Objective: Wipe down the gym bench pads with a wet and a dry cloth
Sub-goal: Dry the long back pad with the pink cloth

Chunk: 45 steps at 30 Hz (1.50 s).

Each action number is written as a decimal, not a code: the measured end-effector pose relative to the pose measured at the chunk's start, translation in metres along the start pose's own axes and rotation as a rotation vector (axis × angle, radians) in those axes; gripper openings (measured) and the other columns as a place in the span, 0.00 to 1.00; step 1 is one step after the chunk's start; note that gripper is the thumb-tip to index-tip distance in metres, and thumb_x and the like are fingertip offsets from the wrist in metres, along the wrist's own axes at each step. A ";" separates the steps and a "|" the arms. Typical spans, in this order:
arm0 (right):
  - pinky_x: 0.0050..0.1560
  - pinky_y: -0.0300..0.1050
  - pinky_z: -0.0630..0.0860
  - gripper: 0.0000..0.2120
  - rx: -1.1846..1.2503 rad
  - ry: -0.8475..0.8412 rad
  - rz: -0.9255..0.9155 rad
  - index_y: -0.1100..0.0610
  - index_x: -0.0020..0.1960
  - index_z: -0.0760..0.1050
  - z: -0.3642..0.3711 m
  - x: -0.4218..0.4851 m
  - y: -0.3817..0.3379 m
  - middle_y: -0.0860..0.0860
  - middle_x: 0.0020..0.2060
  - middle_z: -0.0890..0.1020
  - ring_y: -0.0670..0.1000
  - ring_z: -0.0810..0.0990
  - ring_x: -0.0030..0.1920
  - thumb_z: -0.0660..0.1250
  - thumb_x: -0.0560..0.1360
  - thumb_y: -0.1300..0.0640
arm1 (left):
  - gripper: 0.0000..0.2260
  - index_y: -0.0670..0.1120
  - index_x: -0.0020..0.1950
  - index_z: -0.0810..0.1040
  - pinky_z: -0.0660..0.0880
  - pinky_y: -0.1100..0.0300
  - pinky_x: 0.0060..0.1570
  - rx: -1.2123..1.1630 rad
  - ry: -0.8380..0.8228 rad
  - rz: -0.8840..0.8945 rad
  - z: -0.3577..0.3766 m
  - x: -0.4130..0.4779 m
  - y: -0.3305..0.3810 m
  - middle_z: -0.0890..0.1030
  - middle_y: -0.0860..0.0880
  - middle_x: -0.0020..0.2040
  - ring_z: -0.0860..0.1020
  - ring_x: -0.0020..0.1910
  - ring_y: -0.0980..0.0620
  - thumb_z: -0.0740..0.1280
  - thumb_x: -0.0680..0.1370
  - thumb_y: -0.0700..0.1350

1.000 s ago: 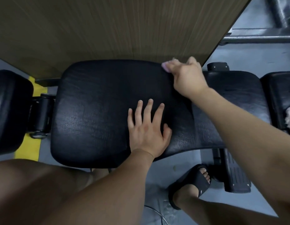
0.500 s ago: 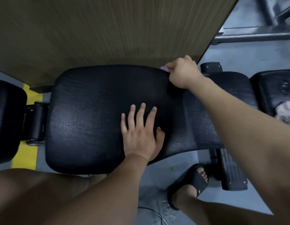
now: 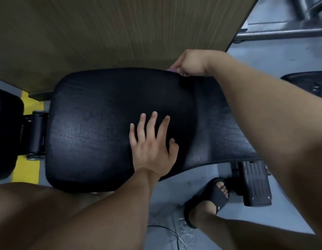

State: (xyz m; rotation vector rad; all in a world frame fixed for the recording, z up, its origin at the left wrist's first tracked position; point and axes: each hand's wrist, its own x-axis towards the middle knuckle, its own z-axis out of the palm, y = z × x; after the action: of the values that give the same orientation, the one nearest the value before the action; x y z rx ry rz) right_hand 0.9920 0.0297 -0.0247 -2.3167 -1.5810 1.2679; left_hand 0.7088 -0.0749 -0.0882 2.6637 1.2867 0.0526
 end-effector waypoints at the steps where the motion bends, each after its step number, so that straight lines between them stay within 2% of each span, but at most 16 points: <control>1: 0.53 0.39 0.73 0.23 -0.083 -0.035 0.015 0.46 0.61 0.83 -0.005 -0.005 0.009 0.42 0.51 0.84 0.46 0.79 0.51 0.60 0.77 0.67 | 0.30 0.56 0.79 0.63 0.50 0.37 0.77 0.001 0.003 -0.002 0.000 0.000 0.000 0.61 0.48 0.80 0.53 0.81 0.42 0.58 0.77 0.58; 3: 0.42 0.36 0.73 0.23 -0.169 -0.091 0.081 0.46 0.59 0.84 -0.014 -0.014 0.027 0.46 0.45 0.85 0.47 0.78 0.42 0.60 0.77 0.68 | 0.30 0.56 0.79 0.63 0.51 0.36 0.77 -0.001 0.007 -0.002 0.000 -0.001 -0.001 0.62 0.48 0.80 0.54 0.81 0.42 0.58 0.76 0.58; 5: 0.41 0.40 0.72 0.20 -0.154 -0.073 0.121 0.50 0.59 0.85 -0.018 -0.014 0.036 0.50 0.42 0.85 0.49 0.77 0.39 0.60 0.78 0.67 | 0.30 0.56 0.79 0.64 0.51 0.36 0.77 -0.007 0.014 -0.003 -0.001 0.000 -0.001 0.62 0.48 0.80 0.54 0.81 0.42 0.58 0.76 0.58; 8: 0.38 0.40 0.71 0.19 -0.093 -0.002 0.092 0.55 0.55 0.85 -0.007 -0.006 0.024 0.46 0.38 0.82 0.47 0.76 0.37 0.59 0.77 0.68 | 0.30 0.55 0.78 0.65 0.51 0.36 0.77 -0.010 0.028 -0.002 0.000 0.001 -0.002 0.63 0.47 0.80 0.55 0.81 0.41 0.59 0.76 0.58; 9: 0.40 0.41 0.73 0.19 -0.059 0.006 0.070 0.56 0.55 0.85 -0.001 -0.002 0.017 0.47 0.41 0.83 0.48 0.78 0.40 0.58 0.77 0.69 | 0.30 0.55 0.79 0.65 0.51 0.36 0.77 -0.006 0.028 -0.002 0.000 0.000 -0.002 0.63 0.47 0.80 0.55 0.81 0.42 0.59 0.76 0.58; 11: 0.53 0.45 0.78 0.18 -0.012 0.014 0.026 0.57 0.58 0.84 0.008 0.006 0.008 0.50 0.52 0.84 0.52 0.80 0.52 0.58 0.79 0.67 | 0.30 0.55 0.79 0.65 0.51 0.36 0.77 -0.002 0.020 0.000 0.001 0.001 -0.002 0.63 0.48 0.80 0.54 0.81 0.42 0.59 0.76 0.58; 13: 0.63 0.50 0.76 0.16 -0.012 0.015 0.019 0.56 0.60 0.83 0.011 0.009 0.010 0.51 0.58 0.84 0.54 0.80 0.58 0.59 0.81 0.65 | 0.30 0.55 0.79 0.64 0.51 0.36 0.77 -0.006 0.020 0.002 0.002 0.000 -0.002 0.62 0.48 0.80 0.54 0.81 0.42 0.59 0.76 0.58; 18: 0.50 0.41 0.73 0.10 -0.201 -0.069 0.130 0.51 0.54 0.82 -0.006 -0.015 0.036 0.52 0.58 0.83 0.53 0.80 0.54 0.62 0.82 0.60 | 0.30 0.56 0.79 0.65 0.50 0.36 0.77 -0.026 0.039 0.010 0.003 0.000 -0.003 0.63 0.47 0.80 0.54 0.81 0.42 0.59 0.76 0.58; 21: 0.57 0.43 0.72 0.13 -0.293 -0.080 0.177 0.57 0.64 0.81 -0.012 -0.023 0.039 0.55 0.64 0.81 0.57 0.78 0.62 0.62 0.84 0.57 | 0.30 0.56 0.79 0.65 0.50 0.37 0.77 -0.029 0.047 0.004 0.002 0.000 -0.003 0.63 0.48 0.80 0.54 0.81 0.42 0.59 0.76 0.58; 24: 0.62 0.44 0.71 0.15 -0.208 0.021 0.170 0.58 0.66 0.80 -0.002 -0.021 0.022 0.54 0.64 0.81 0.58 0.77 0.65 0.61 0.82 0.61 | 0.30 0.56 0.79 0.65 0.49 0.37 0.77 -0.022 0.040 0.005 0.003 0.000 -0.003 0.63 0.48 0.80 0.54 0.81 0.42 0.59 0.76 0.58; 28: 0.58 0.40 0.72 0.18 -0.071 0.198 0.129 0.53 0.63 0.81 0.025 -0.025 0.016 0.49 0.57 0.82 0.52 0.78 0.60 0.59 0.80 0.64 | 0.30 0.56 0.79 0.65 0.49 0.37 0.77 -0.022 0.037 -0.001 0.003 0.000 -0.002 0.62 0.48 0.80 0.53 0.81 0.42 0.59 0.76 0.58; 33: 0.57 0.52 0.78 0.18 -0.293 0.350 0.330 0.55 0.63 0.78 0.029 -0.066 0.080 0.60 0.58 0.81 0.63 0.78 0.59 0.60 0.75 0.64 | 0.29 0.56 0.78 0.66 0.50 0.37 0.77 -0.033 0.052 0.005 0.004 0.000 -0.002 0.63 0.47 0.80 0.54 0.81 0.42 0.58 0.77 0.58; 35: 0.54 0.54 0.79 0.17 -0.270 0.431 0.411 0.57 0.60 0.79 0.030 -0.074 0.093 0.63 0.56 0.81 0.65 0.79 0.57 0.60 0.75 0.64 | 0.29 0.56 0.78 0.66 0.50 0.37 0.77 -0.027 0.053 0.003 0.005 0.000 -0.002 0.63 0.47 0.80 0.54 0.81 0.41 0.59 0.77 0.58; 38: 0.56 0.53 0.78 0.19 -0.210 0.594 0.359 0.59 0.60 0.80 0.052 -0.068 0.069 0.63 0.55 0.82 0.65 0.77 0.60 0.60 0.72 0.67 | 0.28 0.56 0.78 0.65 0.49 0.37 0.77 -0.026 0.053 -0.001 0.006 -0.001 -0.002 0.62 0.47 0.80 0.54 0.81 0.42 0.60 0.77 0.58; 42: 0.68 0.46 0.69 0.30 -0.242 0.563 0.087 0.57 0.73 0.72 0.079 -0.069 0.045 0.60 0.73 0.73 0.60 0.69 0.70 0.58 0.73 0.71 | 0.28 0.56 0.78 0.65 0.50 0.37 0.77 -0.024 0.056 -0.003 0.006 -0.001 -0.002 0.62 0.48 0.80 0.53 0.81 0.42 0.59 0.77 0.58; 45: 0.69 0.51 0.72 0.30 -0.279 0.573 0.196 0.51 0.74 0.72 0.061 -0.087 0.081 0.56 0.70 0.75 0.59 0.68 0.71 0.59 0.75 0.69 | 0.28 0.56 0.78 0.65 0.50 0.37 0.77 -0.025 0.062 -0.007 0.006 -0.001 -0.001 0.62 0.48 0.80 0.54 0.81 0.42 0.58 0.77 0.58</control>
State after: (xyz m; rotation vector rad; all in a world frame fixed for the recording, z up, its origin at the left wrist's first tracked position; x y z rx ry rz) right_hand 1.0009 -0.1006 -0.0516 -2.7115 -1.4172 0.3388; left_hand 0.7079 -0.0759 -0.0944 2.6558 1.3051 0.1502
